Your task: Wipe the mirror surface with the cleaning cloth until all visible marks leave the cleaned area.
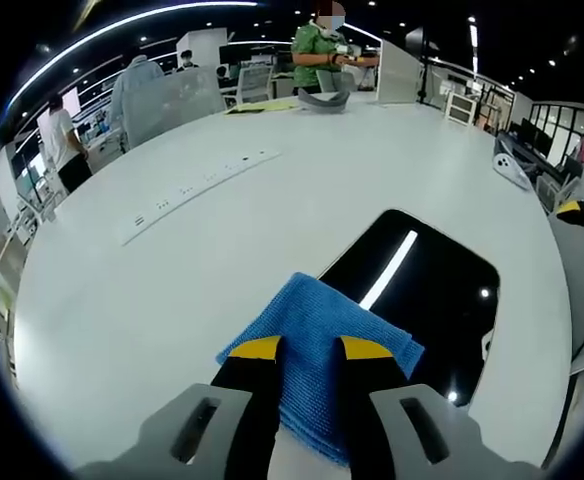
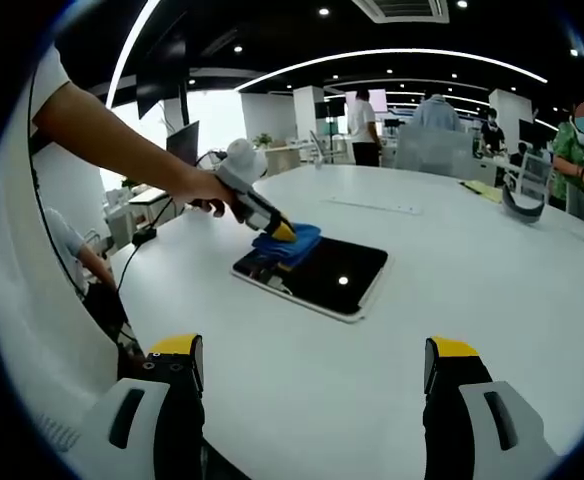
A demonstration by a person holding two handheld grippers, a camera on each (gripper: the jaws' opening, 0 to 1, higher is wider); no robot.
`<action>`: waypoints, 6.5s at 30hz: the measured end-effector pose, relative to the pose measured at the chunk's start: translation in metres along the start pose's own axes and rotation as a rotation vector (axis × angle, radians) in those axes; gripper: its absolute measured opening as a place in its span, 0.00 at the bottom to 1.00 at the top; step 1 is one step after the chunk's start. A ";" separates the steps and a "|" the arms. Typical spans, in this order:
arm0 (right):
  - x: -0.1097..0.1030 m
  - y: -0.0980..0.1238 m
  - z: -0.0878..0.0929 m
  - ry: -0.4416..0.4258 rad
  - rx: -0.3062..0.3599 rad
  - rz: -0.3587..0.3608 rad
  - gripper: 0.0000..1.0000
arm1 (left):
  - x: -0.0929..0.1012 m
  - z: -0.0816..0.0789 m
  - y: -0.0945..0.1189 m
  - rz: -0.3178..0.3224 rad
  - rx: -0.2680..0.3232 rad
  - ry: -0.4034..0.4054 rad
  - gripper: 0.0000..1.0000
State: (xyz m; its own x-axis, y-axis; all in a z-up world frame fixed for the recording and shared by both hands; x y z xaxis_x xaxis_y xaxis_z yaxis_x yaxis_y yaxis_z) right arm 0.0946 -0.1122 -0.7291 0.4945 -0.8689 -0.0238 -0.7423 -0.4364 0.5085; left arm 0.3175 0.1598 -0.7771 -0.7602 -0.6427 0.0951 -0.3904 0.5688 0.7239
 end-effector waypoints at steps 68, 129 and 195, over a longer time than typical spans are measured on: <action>0.020 -0.001 0.003 -0.039 0.015 0.023 0.91 | 0.025 -0.041 -0.050 0.030 -0.005 -0.029 0.19; 0.032 0.001 0.006 -0.078 0.039 0.039 0.91 | 0.056 -0.075 -0.084 0.040 -0.049 -0.036 0.19; 0.033 0.000 0.000 -0.071 0.057 0.023 0.91 | 0.088 -0.071 -0.084 0.045 -0.053 -0.002 0.11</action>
State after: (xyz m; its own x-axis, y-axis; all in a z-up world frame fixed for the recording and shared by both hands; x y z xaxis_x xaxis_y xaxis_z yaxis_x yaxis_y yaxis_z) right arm 0.1103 -0.1408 -0.7299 0.4451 -0.8924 -0.0744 -0.7786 -0.4267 0.4602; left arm 0.3207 0.0187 -0.7811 -0.7772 -0.6164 0.1268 -0.3279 0.5686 0.7544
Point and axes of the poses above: the point that each gripper's makers call its tool centre point, and the gripper's own axes: y roughly backward along the fingers, x roughly to its right, z roughly out of its underside, the point moved 8 cm from there along y, roughly backward along the fingers, and after that the axes turned 6 degrees about z, right-handed, at the moved point
